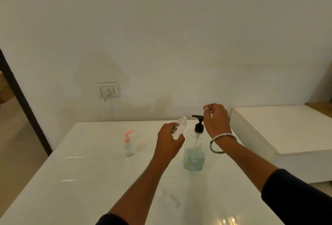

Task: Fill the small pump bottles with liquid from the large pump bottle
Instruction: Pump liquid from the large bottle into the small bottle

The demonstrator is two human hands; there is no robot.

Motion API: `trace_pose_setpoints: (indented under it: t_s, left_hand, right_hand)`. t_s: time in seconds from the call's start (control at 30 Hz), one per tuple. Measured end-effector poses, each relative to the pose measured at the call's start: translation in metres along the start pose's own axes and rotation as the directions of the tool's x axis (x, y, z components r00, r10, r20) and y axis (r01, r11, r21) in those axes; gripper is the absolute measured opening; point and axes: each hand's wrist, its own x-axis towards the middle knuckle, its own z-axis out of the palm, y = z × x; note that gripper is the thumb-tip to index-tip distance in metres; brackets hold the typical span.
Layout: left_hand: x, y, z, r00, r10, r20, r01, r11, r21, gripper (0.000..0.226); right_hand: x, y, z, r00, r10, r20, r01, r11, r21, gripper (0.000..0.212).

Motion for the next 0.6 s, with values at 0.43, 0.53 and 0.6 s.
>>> trace_pose_setpoints:
  t_s: [0.43,0.53,0.6]
  left_hand:
    - [0.020,-0.024,0.019,1.000,0.002,0.022,-0.004,0.996,0.087,0.037]
    - [0.021,-0.023,0.021,1.000,0.018,0.021,-0.020,0.996,0.086,0.038]
    - [0.023,-0.021,0.022,0.999,0.037,0.017,-0.038,0.996,0.079,0.038]
  right_hand:
    - [0.017,0.025,0.045,0.969,0.137,0.204,-0.187,0.951,0.247,0.047]
    - [0.018,0.028,0.044,0.955,0.111,0.274,-0.204,0.918,0.341,0.047]
    - [0.020,0.031,0.042,0.942,0.074,0.326,-0.199,0.908,0.369,0.048]
